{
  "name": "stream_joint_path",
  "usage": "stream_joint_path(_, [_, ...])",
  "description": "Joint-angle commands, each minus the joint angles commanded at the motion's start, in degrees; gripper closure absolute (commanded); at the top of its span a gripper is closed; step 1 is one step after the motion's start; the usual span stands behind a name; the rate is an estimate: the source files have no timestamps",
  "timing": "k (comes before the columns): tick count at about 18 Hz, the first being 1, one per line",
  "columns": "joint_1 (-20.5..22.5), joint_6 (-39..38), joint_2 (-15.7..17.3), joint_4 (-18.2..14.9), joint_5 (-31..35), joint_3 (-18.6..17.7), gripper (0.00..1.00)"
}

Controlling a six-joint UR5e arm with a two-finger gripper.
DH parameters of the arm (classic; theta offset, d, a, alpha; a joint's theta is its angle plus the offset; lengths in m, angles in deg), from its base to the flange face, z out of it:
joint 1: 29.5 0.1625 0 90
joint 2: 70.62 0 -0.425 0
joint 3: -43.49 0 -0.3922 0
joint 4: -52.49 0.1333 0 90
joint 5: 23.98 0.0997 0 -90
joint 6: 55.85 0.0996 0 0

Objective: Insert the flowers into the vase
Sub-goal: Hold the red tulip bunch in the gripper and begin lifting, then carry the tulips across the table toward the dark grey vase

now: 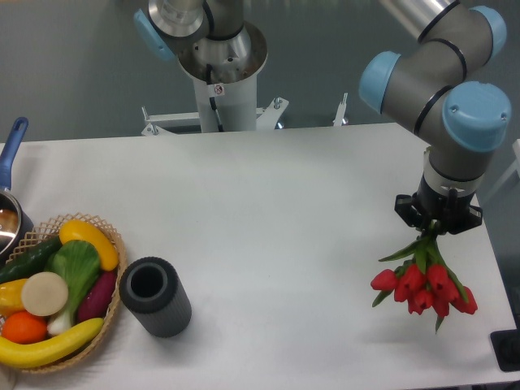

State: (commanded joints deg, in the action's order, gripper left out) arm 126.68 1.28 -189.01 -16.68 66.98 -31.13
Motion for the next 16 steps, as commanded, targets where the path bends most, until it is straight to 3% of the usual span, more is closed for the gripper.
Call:
stream_joint_path(7, [0.09, 0.09, 0.26, -0.09, -0.53, 0.09, 1.00])
stream_joint_path(11, [-0.61, -1.40, 0.44, 1.57, -5.35, 0.00, 1.00])
stream_joint_path(14, [-2.28, -4.47, 1.66, 8.23, -9.65, -2.18, 1.00])
stream_joint_path(16, [-3.86, -8.24, 3.60, 16.12, -12.38, -6.48, 1.00])
